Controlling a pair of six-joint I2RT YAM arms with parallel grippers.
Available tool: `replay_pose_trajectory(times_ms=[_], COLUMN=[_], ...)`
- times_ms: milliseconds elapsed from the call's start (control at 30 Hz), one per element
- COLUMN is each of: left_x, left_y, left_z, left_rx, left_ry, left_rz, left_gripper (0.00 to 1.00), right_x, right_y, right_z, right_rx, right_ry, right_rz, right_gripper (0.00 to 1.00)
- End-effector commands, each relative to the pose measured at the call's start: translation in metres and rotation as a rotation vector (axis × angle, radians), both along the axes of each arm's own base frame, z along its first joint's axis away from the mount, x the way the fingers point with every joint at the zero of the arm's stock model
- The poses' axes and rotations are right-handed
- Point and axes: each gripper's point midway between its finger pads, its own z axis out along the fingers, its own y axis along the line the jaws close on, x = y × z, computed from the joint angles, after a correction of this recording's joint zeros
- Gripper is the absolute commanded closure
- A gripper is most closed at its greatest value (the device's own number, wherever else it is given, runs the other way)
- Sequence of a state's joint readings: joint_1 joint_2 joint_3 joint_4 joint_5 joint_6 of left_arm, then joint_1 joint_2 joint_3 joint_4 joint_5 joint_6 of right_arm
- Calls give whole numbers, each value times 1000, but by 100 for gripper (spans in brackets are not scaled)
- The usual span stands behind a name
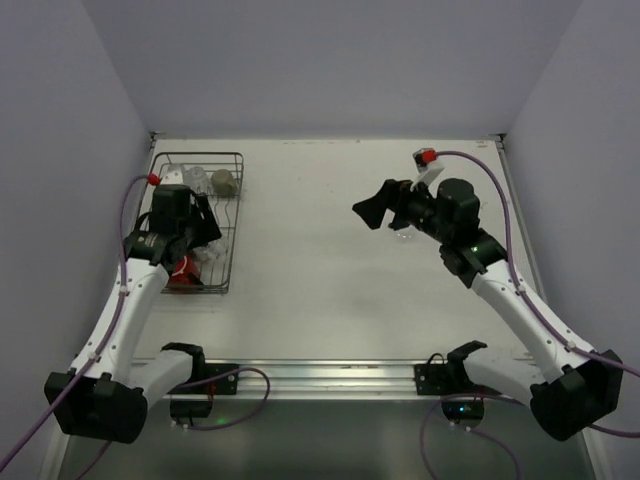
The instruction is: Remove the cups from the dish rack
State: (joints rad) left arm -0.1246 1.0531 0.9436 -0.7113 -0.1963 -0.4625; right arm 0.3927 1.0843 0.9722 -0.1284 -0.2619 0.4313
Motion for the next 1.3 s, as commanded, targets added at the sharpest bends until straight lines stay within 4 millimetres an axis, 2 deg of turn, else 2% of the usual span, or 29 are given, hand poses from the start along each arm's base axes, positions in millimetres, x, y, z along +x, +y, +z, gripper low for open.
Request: replay_pose_trajectory(times_ms=[0,67,100,200,233,267,300,333,367,400,433,467,500,533,633,700,767,900,1033,1133,1167,1233,1267], left_x=[15,13,10,3,-7,-9,-9,-20,-23,-24,-32,-33,-35,-40,-48,-53,-56,-61,-60,-58,-58,-57,-56], left_y=[-15,-15,-16,-35,-58,-70,-83,-102,-111,-119,-130,-135,-139,-146,-156,-159,-162,-164,-173,-183,-186,-193,-194], left_z=[95,131,140,175,187,182,194,187,188,202,203,195,206,200,204,208,201,203,192,180,178,168,166], left_rx=[-83,-90,-93,-184,-289,-344,-399,-508,-557,-597,-675,-711,-734,-793,-875,-903,-944,-972,-995,-1003,-1002,-1002,-1000], left_ry=[-256,-337,-354,-467,-505,-505,-562,-537,-545,-605,-589,-575,-621,-588,-608,-636,-610,-643,-602,-574,-569,-543,-539], left_rz=[-52,-65,-70,-149,-247,-291,-350,-422,-460,-512,-561,-578,-616,-644,-710,-751,-758,-788,-798,-801,-804,-808,-807], left_gripper=[74,75,75,76,76,76,76,77,77,77,77,77,77,77,78,77,78,78,78,77,76,72,68], right_x=[-35,-55,-61,-81,-83,-88,-91,-96,-98,-97,-98,-97,-95,-93,-94,-95,-95,-99,-101,-100,-101,-101,-99], right_y=[49,69,75,94,98,105,109,115,118,122,125,125,127,127,131,136,139,143,144,147,148,150,150], right_z=[44,49,54,63,63,62,66,66,67,65,65,65,61,60,59,64,62,63,69,78,86,87,86], right_rx=[232,317,364,478,492,502,513,519,523,525,527,535,534,535,533,537,547,583,611,637,655,680,689], right_ry=[-89,-57,-82,-81,-77,-65,-82,-78,-83,-85,-85,-91,-85,-87,-94,-97,-74,-62,-65,-73,-97,-75,-74], right_rz=[197,303,345,463,480,508,527,549,563,570,575,574,569,567,596,628,649,689,718,744,757,771,767], right_gripper=[7,8,8,9,9,9,9,9,9,9,9,9,9,9,10,11,12,14,19,28,38,52,62])
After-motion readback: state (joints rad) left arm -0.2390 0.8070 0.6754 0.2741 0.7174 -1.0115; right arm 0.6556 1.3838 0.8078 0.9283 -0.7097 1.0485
